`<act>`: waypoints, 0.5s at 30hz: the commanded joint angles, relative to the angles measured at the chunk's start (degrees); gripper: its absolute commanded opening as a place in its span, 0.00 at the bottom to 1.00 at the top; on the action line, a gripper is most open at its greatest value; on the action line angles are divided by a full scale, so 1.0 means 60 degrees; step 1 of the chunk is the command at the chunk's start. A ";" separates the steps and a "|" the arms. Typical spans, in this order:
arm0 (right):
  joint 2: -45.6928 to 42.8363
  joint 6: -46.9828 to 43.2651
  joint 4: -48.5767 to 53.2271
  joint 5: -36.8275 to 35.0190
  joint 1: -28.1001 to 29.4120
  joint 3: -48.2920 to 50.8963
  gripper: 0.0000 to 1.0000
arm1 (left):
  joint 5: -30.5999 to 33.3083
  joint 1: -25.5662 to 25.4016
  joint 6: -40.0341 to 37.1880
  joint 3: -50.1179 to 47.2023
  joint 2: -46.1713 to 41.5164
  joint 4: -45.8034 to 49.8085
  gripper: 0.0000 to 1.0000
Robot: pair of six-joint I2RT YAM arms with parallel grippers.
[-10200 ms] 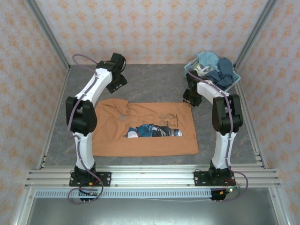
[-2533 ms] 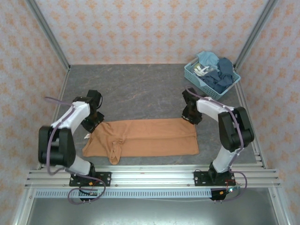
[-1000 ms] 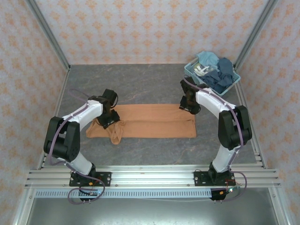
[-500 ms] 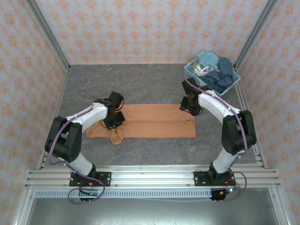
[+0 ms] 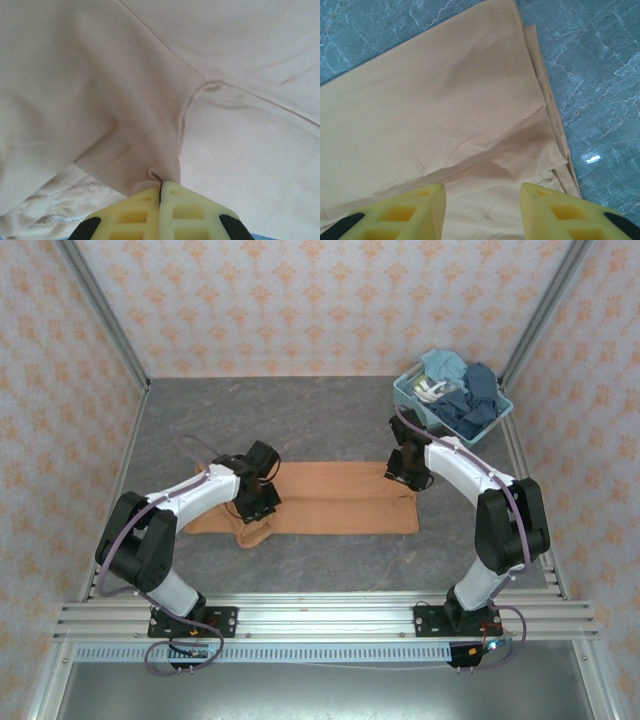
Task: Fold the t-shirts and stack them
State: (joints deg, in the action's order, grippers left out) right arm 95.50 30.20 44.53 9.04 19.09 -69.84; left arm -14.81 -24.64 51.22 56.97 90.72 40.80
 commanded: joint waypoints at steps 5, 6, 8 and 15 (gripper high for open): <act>-0.0254 0.0138 -0.0049 -0.0069 0.0050 0.0236 0.43 | -0.0251 -0.0539 0.0883 0.0307 0.0532 0.0161 0.00; -0.0253 0.0143 -0.0041 -0.0055 0.0047 0.0255 0.43 | -0.0344 -0.0584 0.0943 0.0227 0.0592 0.0103 0.01; -0.0253 0.0140 -0.0062 -0.0050 0.0045 0.0289 0.43 | -0.0603 -0.0687 0.1109 0.0053 0.0589 -0.0172 0.13; -0.0265 0.0110 -0.0093 -0.0023 0.0046 0.0376 0.43 | -0.0722 -0.0915 0.1063 -0.0277 -0.0485 -0.0161 0.38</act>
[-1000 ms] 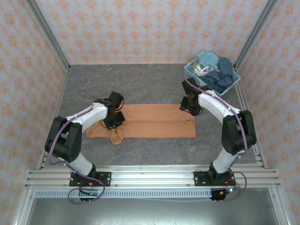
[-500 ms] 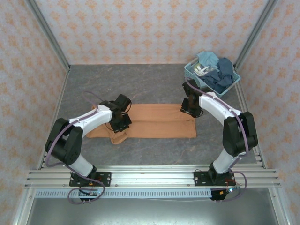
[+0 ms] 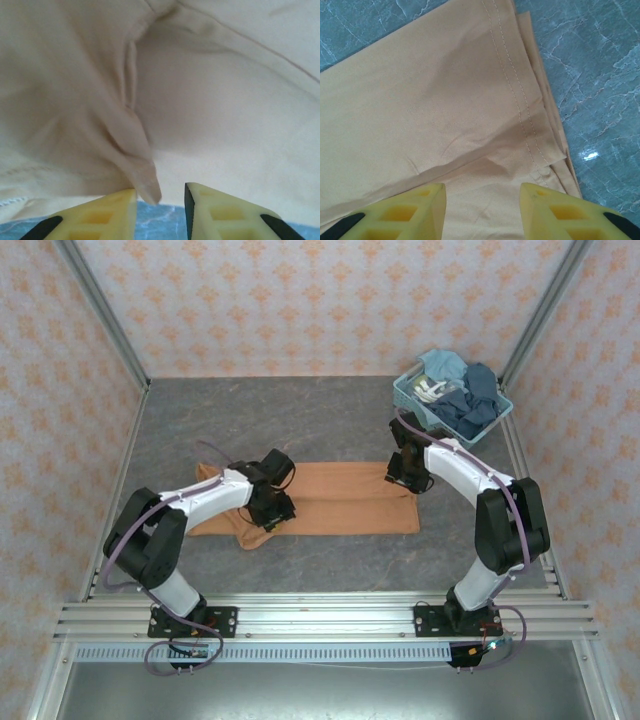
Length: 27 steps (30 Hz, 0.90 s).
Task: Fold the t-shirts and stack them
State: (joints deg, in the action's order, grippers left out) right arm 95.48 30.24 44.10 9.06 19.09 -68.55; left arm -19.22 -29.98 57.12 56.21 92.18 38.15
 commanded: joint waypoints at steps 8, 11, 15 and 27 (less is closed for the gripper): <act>-0.0295 -0.0008 -0.0175 0.0281 0.0063 0.0157 0.43 | 0.1595 0.0743 0.1291 -0.1881 -0.3230 0.2240 0.20; -0.0341 -0.0089 -0.0433 0.0629 0.0176 0.0232 0.43 | 0.1186 0.1082 0.1701 -0.2506 -0.3486 0.1476 0.22; -0.0227 -0.0113 -0.0559 0.0920 0.0321 0.0306 0.43 | 0.1236 0.1118 0.1717 -0.2397 -0.2987 0.1190 0.26; -0.0286 0.0009 -0.1479 0.2426 0.0484 0.0833 0.43 | 0.1783 0.1273 0.1649 -0.2336 -0.2682 0.0890 0.33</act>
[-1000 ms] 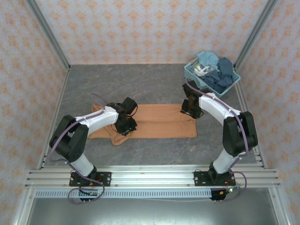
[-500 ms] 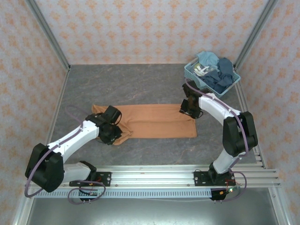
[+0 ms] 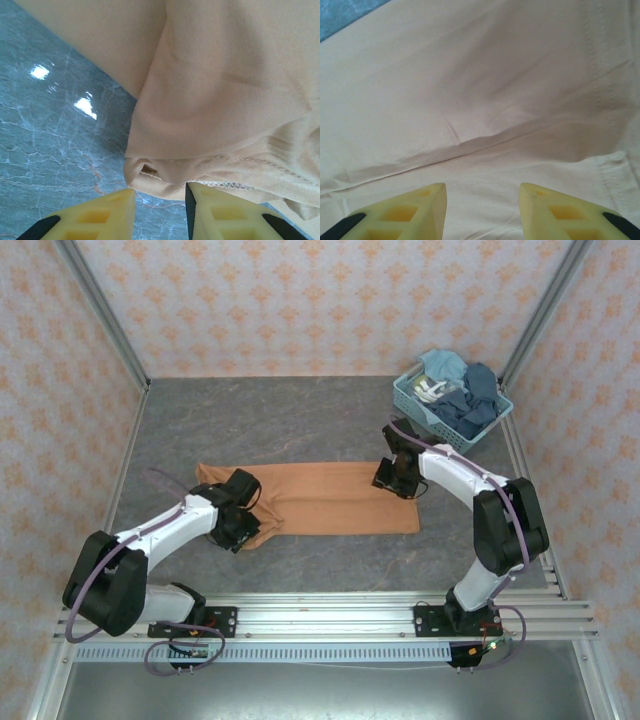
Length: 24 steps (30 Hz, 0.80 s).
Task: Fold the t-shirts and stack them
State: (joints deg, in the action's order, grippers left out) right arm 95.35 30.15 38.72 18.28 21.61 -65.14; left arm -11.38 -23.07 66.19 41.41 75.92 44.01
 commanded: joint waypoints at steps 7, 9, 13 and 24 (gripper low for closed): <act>-0.0614 0.0394 -0.1253 0.1909 0.0140 0.0639 0.43 | 0.0534 0.0168 0.0086 0.0130 0.0502 -0.0590 0.26; -0.0645 0.0411 -0.1225 0.1862 0.0138 0.0677 0.43 | 0.0516 0.0169 0.0082 0.0158 0.0663 -0.0722 0.21; -0.0715 0.0410 -0.1167 0.1807 0.0143 0.0666 0.43 | 0.0512 0.0154 -0.0017 0.0202 0.0829 -0.0603 0.06; -0.0525 0.0383 -0.1116 0.1684 0.0144 0.0539 0.43 | 0.0300 -0.0299 0.0465 0.0313 -0.0729 0.1333 0.00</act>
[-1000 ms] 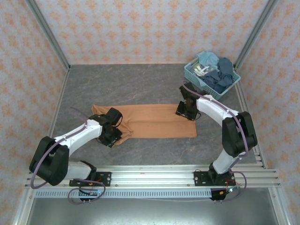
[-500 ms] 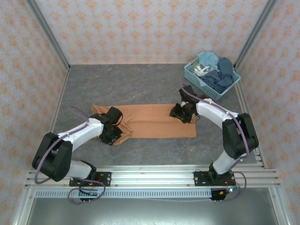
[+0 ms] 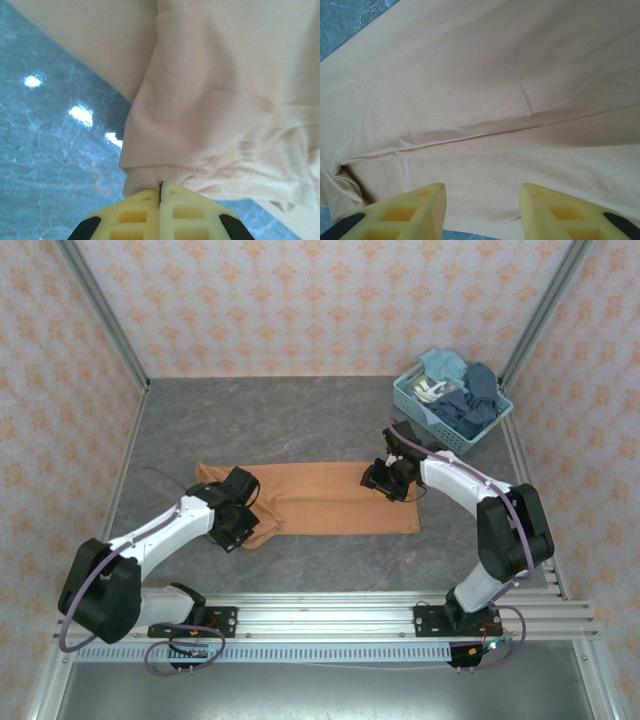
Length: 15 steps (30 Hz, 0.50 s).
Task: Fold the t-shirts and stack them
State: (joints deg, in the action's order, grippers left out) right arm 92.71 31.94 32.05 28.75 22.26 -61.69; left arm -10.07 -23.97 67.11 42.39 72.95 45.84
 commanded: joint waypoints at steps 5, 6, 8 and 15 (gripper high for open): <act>0.0043 0.0052 0.0077 -0.0050 0.0033 -0.0176 0.43 | 0.0370 -0.0268 0.0343 0.0101 -0.0612 0.1974 0.00; 0.0068 0.0052 0.0102 -0.0049 0.0037 -0.0191 0.43 | 0.0471 -0.0268 0.0343 0.0060 -0.0663 0.2164 0.00; 0.0105 0.0052 0.0136 -0.0038 0.0033 -0.0221 0.42 | 0.0591 -0.0268 0.0308 -0.0055 -0.0743 0.2289 0.00; 0.0179 0.0012 0.0230 -0.0028 0.0037 -0.0250 0.42 | 0.0897 -0.0268 0.0140 -0.0203 -0.0623 0.2546 0.28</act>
State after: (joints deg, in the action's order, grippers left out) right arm 92.86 31.92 32.10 28.75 22.26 -61.71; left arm -8.36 -25.15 67.94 41.01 69.06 56.31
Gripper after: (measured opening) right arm 0.424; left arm 0.244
